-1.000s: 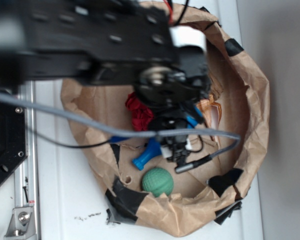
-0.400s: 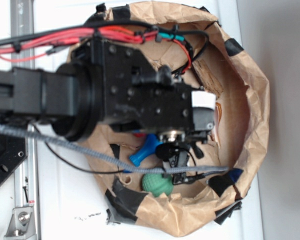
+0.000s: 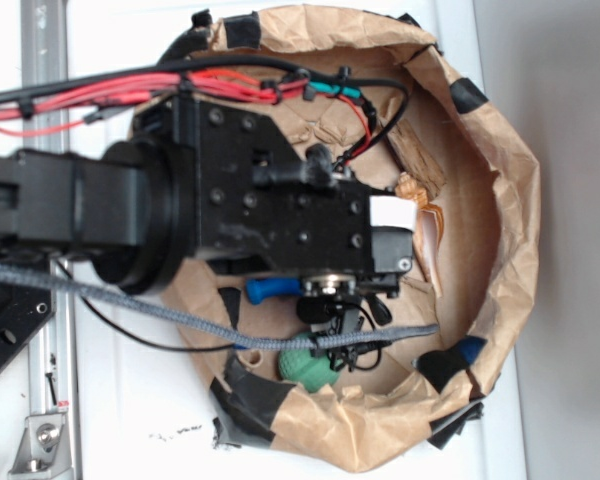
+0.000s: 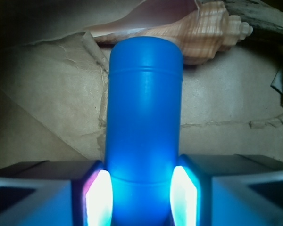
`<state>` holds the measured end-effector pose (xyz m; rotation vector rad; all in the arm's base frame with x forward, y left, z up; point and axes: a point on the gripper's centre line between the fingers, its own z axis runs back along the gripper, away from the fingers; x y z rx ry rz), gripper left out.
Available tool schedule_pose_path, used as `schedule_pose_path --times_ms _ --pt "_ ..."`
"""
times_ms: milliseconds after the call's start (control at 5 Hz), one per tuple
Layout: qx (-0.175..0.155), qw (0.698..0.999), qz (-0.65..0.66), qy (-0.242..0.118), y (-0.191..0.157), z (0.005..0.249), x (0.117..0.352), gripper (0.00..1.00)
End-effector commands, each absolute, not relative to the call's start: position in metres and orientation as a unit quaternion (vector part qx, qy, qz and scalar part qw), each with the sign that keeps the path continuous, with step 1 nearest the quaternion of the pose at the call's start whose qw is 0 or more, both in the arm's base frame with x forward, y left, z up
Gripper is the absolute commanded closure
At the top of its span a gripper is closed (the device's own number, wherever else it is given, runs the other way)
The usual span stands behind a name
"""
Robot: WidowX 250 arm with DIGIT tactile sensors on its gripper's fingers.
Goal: Grab the blue bottle.
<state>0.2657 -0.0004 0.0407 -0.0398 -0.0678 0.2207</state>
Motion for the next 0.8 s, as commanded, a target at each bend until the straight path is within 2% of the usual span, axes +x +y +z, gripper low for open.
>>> schedule_pose_path --times_ms 0,200,600 --pt "-0.018 0.993 0.108 -0.044 0.020 0.055 0.270 0.00" --pt "0.002 0.995 0.084 -0.048 0.026 0.059 0.279 0.00" --pt "-0.012 0.997 0.078 -0.001 0.021 0.024 0.290 0.00"
